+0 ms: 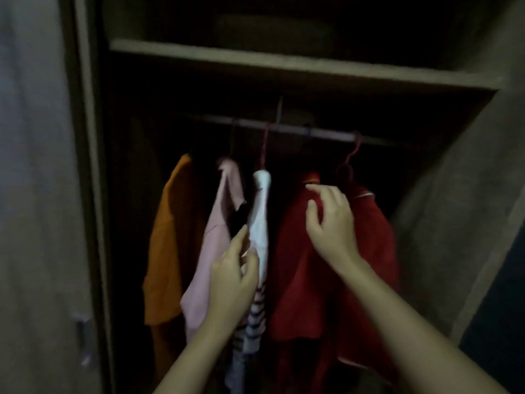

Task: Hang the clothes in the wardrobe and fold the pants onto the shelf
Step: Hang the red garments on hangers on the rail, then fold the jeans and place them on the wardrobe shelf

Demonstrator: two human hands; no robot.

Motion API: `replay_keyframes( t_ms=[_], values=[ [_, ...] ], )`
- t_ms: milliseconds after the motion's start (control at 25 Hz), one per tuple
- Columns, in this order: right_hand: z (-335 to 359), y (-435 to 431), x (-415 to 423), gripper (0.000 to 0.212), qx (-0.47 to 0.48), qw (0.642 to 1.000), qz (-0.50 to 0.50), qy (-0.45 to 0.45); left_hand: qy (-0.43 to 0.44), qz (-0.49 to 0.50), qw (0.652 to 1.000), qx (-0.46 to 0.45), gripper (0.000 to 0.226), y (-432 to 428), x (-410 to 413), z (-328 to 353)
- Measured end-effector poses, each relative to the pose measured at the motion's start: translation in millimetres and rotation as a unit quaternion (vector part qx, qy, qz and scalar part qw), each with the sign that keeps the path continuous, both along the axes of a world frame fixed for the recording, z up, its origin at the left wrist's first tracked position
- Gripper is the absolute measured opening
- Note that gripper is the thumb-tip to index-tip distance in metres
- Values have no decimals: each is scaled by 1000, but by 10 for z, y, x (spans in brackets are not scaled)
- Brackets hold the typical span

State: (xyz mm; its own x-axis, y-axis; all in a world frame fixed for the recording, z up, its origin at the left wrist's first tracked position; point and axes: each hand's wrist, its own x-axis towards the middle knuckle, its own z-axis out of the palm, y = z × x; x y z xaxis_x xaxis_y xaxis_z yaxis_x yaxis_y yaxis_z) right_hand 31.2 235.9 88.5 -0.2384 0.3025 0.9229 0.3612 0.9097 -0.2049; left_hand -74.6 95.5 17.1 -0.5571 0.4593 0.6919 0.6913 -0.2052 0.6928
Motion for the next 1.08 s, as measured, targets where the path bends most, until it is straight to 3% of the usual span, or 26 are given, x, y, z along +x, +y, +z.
replay_keyframes(
  t_ms=[120, 240, 360, 520, 680, 880, 1080],
  values=[
    [-720, -586, -492, 28, -31, 991, 115, -62, -46, 93, 993, -60, 47, -686, -333, -696],
    [-1505, -1370, -1105, 30, -80, 959, 220, -158, -129, 180, 963, -155, 45, -1567, -694, -1456],
    [-2237, -2186, -1456, 40, -123, 912, 283, -270, -154, 244, 926, -245, 51, -2500, -912, -2151],
    [-3219, -3302, -1714, 59, -168, 822, 351, -416, -254, 317, 844, -350, 56, -3970, -939, -3053],
    [-4007, -4200, -1907, 66, -193, 737, 385, -521, -354, 371, 769, -383, 69, -5067, -755, -3830],
    [-5024, -5169, -2180, 68, -169, 637, 436, -613, -459, 397, 681, -409, 69, -6045, -457, -5006],
    [-6061, -6014, -2575, 55, -72, 584, 478, -652, -589, 433, 578, -363, 70, -6516, -25, -5982]
  ],
)
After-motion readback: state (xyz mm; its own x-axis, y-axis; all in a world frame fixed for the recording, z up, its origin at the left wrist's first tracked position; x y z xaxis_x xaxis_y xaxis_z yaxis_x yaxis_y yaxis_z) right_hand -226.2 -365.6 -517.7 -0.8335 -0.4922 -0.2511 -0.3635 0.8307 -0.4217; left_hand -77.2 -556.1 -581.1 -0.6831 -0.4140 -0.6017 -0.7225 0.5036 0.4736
